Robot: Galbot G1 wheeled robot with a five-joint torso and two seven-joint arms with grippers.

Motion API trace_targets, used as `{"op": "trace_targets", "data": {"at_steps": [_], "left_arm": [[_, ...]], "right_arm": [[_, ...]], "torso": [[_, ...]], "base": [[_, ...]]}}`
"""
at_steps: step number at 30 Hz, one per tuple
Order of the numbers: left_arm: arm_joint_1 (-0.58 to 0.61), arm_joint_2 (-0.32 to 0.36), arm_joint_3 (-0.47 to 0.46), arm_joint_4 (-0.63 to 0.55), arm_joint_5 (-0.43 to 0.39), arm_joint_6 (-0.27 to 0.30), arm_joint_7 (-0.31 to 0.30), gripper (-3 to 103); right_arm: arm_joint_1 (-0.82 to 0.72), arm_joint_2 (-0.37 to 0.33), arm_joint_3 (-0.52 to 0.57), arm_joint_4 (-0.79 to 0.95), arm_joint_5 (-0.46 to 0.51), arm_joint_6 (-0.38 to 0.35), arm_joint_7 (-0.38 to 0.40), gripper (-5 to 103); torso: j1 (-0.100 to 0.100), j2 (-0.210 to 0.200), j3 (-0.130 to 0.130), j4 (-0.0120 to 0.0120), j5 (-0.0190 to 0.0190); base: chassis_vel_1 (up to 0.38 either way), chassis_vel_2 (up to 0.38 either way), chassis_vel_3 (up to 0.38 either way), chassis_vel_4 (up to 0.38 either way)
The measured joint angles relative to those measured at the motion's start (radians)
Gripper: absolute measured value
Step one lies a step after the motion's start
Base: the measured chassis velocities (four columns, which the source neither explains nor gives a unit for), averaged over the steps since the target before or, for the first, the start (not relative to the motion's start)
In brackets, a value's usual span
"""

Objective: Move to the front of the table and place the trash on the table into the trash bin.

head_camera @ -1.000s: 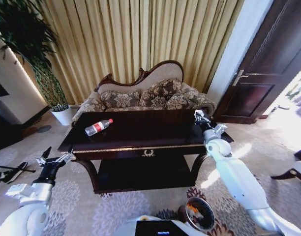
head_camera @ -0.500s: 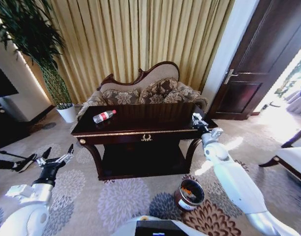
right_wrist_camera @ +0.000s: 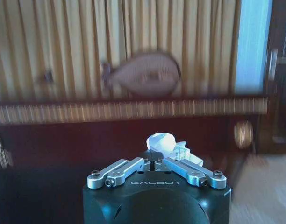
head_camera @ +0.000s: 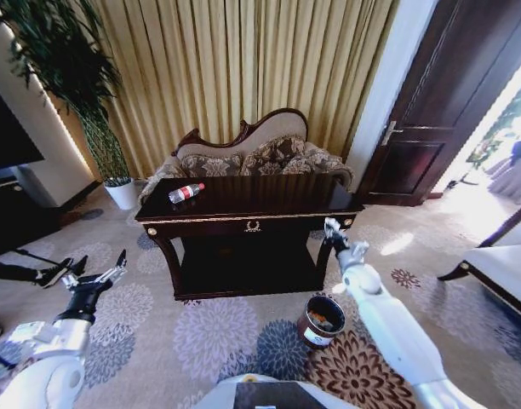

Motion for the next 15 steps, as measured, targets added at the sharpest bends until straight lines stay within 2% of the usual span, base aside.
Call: {"op": "trace_targets", "data": {"at_steps": [6, 15], "left_arm": [[0.000, -0.004, 0.004, 0.005, 0.000, -0.009, 0.008, 100], [0.003, -0.008, 0.004, 0.016, 0.000, -0.025, 0.010, 100]], "right_arm": [[-0.030, 0.057, -0.006, -0.162, -0.129, 0.026, -0.022, 0], [-0.005, 0.069, -0.006, -0.374, -0.206, 0.047, -0.036, 0]], "torso": [[0.000, 0.000, 0.000, 0.0002, 0.0001], [-0.001, 0.000, 0.000, 0.0000, 0.0001]], "base": [[0.000, 0.000, 0.000, 0.000], [0.000, 0.000, 0.000, 0.000]]}}
